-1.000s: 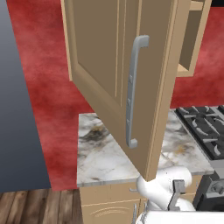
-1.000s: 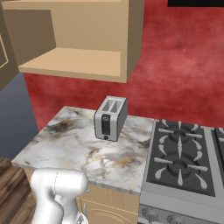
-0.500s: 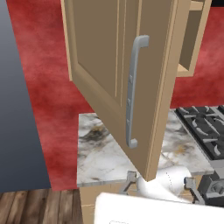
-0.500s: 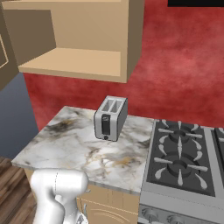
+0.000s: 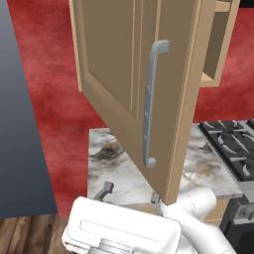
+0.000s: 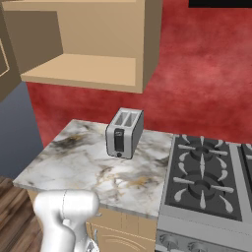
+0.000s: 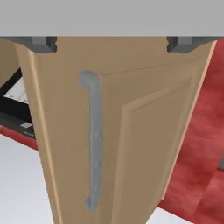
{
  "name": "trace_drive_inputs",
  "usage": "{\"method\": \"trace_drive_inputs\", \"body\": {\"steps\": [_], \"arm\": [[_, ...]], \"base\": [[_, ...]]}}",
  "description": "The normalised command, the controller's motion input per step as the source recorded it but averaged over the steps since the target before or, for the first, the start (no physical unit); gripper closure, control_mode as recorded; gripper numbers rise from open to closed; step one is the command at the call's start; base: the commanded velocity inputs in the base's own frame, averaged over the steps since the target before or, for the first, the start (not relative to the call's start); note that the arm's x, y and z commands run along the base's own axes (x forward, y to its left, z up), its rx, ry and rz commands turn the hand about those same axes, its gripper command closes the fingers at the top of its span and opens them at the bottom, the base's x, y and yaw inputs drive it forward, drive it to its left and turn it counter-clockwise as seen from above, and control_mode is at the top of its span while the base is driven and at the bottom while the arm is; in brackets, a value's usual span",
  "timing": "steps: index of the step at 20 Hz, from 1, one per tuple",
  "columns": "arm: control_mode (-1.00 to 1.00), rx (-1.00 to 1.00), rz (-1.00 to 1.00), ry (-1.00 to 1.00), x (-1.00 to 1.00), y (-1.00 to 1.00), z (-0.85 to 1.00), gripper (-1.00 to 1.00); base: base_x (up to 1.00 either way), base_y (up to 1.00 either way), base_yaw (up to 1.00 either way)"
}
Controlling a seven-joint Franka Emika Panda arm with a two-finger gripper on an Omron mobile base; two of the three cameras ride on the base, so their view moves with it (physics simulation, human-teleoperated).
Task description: Open the cabinet and move the ladle to the pot. Then close the cabinet.
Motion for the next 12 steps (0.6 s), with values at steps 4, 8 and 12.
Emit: {"method": "trace_drive_inputs", "body": {"steps": [4,8,12], "arm": [[-1.00,-0.06,0.00,-0.22,1.00,0.00,-0.61,-1.00],[-1.00,-0.05,0.00,-0.21,1.00,0.00,-0.40,-1.00],[-1.00,-0.03,0.00,-0.22,1.00,0.00,-0.22,-1.00]], "base": [[0.00,0.00,0.00],[0.00,0.00,0.00],[0.00,0.00,0.00]]}}
